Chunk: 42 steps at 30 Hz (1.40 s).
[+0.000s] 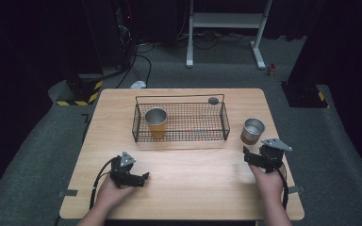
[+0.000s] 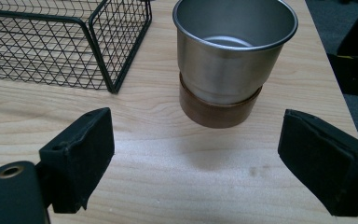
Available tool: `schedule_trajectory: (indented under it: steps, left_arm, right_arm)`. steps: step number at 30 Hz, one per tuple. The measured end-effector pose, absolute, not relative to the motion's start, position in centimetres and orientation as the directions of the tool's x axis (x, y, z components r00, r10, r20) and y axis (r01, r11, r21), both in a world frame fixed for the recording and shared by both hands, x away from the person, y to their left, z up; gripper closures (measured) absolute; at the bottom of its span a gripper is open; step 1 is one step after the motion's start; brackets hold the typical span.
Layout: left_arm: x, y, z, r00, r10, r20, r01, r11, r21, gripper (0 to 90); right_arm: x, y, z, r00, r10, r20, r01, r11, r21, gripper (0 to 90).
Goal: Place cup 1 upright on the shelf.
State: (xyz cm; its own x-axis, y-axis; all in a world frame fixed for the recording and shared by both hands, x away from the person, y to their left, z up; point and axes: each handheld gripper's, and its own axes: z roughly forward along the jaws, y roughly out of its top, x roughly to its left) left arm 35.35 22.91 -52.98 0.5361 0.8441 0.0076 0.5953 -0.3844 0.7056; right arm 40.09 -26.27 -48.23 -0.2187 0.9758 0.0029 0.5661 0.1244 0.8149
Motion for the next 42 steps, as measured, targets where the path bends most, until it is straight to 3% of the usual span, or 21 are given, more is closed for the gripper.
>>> schedule_trajectory:
  steps: [42]
  left_arm:
    - [35.4,22.9,-53.0,0.54,0.842,0.005,0.595,-0.386,0.705,0.3]
  right_arm:
    - [46.0,-26.8,-49.7,-0.163,0.986,0.028,0.577,0.072,0.814,9.8]
